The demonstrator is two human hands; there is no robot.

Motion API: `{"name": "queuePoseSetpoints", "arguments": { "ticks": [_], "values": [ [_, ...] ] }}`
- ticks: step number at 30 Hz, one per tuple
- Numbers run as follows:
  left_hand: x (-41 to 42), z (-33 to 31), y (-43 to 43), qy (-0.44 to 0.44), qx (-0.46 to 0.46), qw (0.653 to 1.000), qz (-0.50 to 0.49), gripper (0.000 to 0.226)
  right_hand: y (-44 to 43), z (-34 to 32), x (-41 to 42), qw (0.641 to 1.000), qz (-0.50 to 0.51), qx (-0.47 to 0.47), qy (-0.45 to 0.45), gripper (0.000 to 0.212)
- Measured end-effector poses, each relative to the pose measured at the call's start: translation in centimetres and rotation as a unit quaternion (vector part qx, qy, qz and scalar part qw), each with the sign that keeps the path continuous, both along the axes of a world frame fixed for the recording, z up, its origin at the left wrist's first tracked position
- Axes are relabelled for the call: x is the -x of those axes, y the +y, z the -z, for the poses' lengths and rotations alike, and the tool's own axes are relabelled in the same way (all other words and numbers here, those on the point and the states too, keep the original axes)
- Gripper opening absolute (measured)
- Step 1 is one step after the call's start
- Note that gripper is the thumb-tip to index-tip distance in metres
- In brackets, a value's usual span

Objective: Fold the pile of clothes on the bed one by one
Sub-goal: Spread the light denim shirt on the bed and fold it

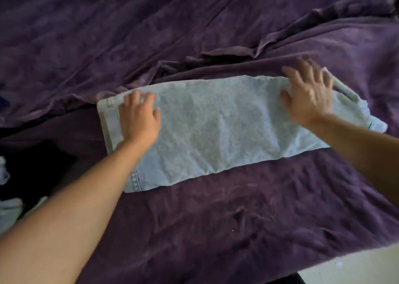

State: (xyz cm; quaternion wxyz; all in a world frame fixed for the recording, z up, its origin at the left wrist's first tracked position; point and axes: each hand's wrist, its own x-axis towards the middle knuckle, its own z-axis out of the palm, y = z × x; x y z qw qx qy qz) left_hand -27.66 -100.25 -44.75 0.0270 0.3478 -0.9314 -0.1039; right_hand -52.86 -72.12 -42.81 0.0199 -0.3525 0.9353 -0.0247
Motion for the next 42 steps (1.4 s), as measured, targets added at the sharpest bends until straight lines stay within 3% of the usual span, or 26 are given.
{"name": "queuePoseSetpoints", "arguments": {
  "ticks": [4, 7, 10, 13, 15, 16, 18, 19, 20, 22, 26, 28, 29, 31, 33, 35, 36, 39, 42],
  "values": [
    [-2.4, 4.9, 4.9, -0.182, -0.069, 0.977, 0.093, 0.059, 2.2, 4.1, -2.3, 0.988, -0.020, -0.122, -0.089, 0.056],
    [-1.9, 6.5, 4.7, -0.230, -0.084, 0.966, 0.078, 0.064, 3.5, 5.5, -1.6, 0.983, -0.010, -0.132, -0.130, 0.060],
    [0.9, 4.8, 6.6, -0.201, -0.084, 0.974, 0.058, 0.055, 4.2, 3.9, -2.0, 0.992, 0.020, 0.006, -0.122, 0.049],
    [4.0, 2.6, 11.0, -0.129, -0.098, 0.981, 0.108, 0.047, 7.8, 1.7, -3.6, 0.964, 0.163, 0.187, -0.099, 0.029],
    [6.5, 1.4, 14.5, -0.088, -0.113, 0.978, 0.153, 0.043, 11.3, 1.0, -4.2, 0.893, 0.348, 0.253, -0.131, 0.029],
    [7.9, 1.1, 16.3, -0.074, -0.118, 0.974, 0.176, 0.042, 12.9, 1.0, -4.0, 0.832, 0.455, 0.277, -0.156, 0.034],
    [10.2, 0.9, 19.8, -0.057, -0.129, 0.965, 0.223, 0.042, 15.3, 1.3, -2.9, 0.650, 0.618, 0.350, -0.271, 0.048],
    [11.1, 1.0, 21.2, -0.058, -0.135, 0.959, 0.241, 0.043, 16.0, 1.7, -2.2, 0.560, 0.636, 0.396, -0.353, 0.053],
    [11.8, 1.3, 22.5, -0.067, -0.142, 0.955, 0.252, 0.043, 16.4, 2.0, -1.5, 0.500, 0.621, 0.430, -0.423, 0.056],
    [12.8, 2.4, 24.3, -0.117, -0.154, 0.948, 0.254, 0.046, 16.7, 3.0, 0.0, 0.468, 0.563, 0.460, -0.503, 0.061],
    [13.6, 4.1, 25.7, -0.205, -0.190, 0.932, 0.231, 0.054, 17.3, 4.7, 1.7, 0.465, 0.549, 0.466, -0.515, 0.045],
    [14.1, 4.1, 26.0, -0.172, -0.277, 0.931, 0.166, 0.049, 17.9, 4.7, 1.9, 0.473, 0.566, 0.483, -0.471, 0.035],
    [14.3, 3.9, 26.1, -0.126, -0.352, 0.923, 0.094, 0.045, 17.9, 4.2, 1.8, 0.495, 0.562, 0.494, -0.442, 0.032],
    [14.6, 2.7, 25.9, -0.004, -0.509, 0.855, -0.101, 0.041, 17.3, 2.2, 1.2, 0.572, 0.520, 0.513, -0.373, 0.028],
    [14.2, 1.5, 25.2, 0.091, -0.604, 0.744, -0.270, 0.038, 15.6, -1.1, 0.0, 0.667, 0.432, 0.523, -0.309, 0.025],
    [12.9, 0.6, 23.5, 0.133, -0.657, 0.642, -0.372, 0.034, 13.0, -4.2, -1.2, 0.748, 0.330, 0.510, -0.269, 0.027],
    [11.9, 0.3, 22.1, 0.147, -0.672, 0.608, -0.396, 0.033, 11.4, -5.3, -1.9, 0.787, 0.272, 0.490, -0.260, 0.030],
    [7.7, 0.0, 17.3, 0.188, -0.681, 0.572, -0.418, 0.032, 6.0, -6.0, -5.0, 0.906, 0.049, 0.369, -0.200, 0.043],
    [3.9, -0.5, 13.7, 0.240, -0.646, 0.560, -0.460, 0.031, 2.3, -2.8, -8.6, 0.965, -0.117, 0.160, -0.170, 0.048]
  ]
}}
